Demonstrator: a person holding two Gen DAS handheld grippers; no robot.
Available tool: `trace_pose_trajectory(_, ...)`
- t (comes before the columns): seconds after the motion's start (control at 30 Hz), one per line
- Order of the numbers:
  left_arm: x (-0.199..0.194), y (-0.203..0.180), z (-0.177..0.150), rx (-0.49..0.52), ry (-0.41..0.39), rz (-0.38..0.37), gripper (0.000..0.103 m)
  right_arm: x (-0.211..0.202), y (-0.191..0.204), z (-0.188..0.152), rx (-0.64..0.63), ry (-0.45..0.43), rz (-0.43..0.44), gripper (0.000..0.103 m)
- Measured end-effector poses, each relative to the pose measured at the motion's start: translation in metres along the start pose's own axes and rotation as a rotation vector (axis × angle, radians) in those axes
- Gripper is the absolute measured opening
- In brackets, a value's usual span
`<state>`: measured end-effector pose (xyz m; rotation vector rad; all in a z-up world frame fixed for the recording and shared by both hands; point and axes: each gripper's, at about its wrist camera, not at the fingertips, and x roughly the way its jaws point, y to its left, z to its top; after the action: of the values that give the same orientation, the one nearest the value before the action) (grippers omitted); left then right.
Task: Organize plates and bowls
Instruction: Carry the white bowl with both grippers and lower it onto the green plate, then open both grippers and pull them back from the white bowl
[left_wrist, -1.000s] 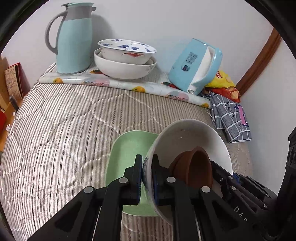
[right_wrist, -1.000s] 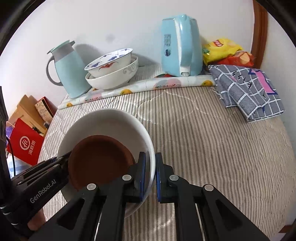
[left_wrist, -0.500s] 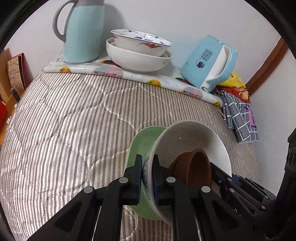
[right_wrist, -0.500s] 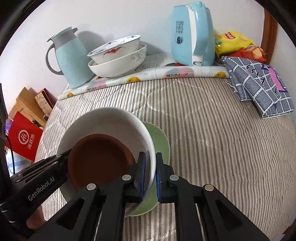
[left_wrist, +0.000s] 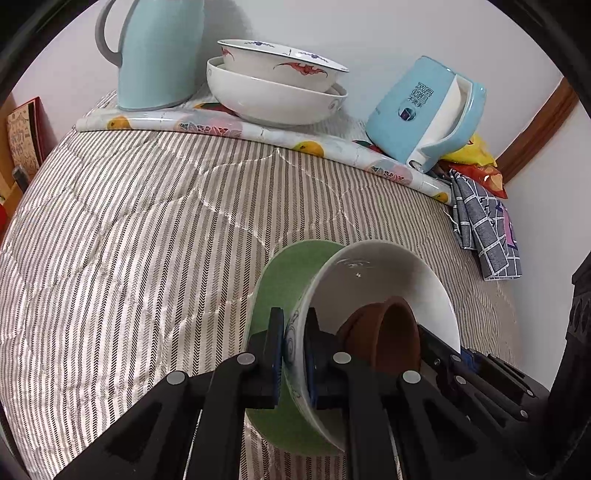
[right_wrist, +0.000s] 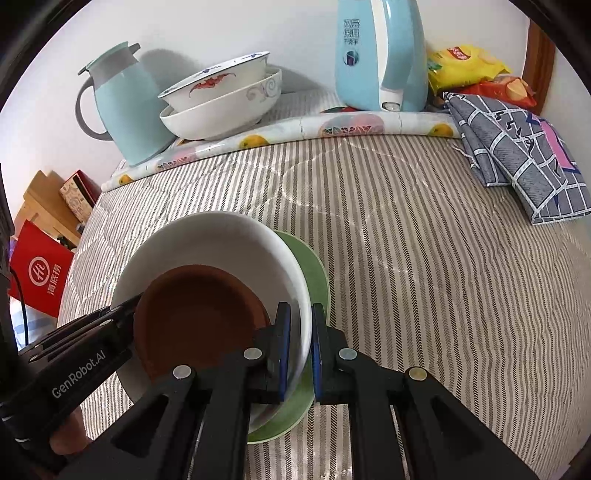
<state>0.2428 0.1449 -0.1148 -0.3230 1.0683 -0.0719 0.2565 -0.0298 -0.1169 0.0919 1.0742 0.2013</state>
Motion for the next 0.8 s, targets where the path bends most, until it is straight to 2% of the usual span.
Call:
trace_pose_trajectory(0.6, 0.003, 0.008, 0.002, -0.007, 0.041, -0.049, 0.013, 0.003, 0.002, 0.004, -0.025, 0.017, 0.013, 0.011)
trace_pose_trajectory(0.8, -0.011, 0.007, 0.002, 0.015, 0.014, -0.05, 0.014, -0.003, -0.002, 0.003, -0.019, 0.004, 0.032, 0.011)
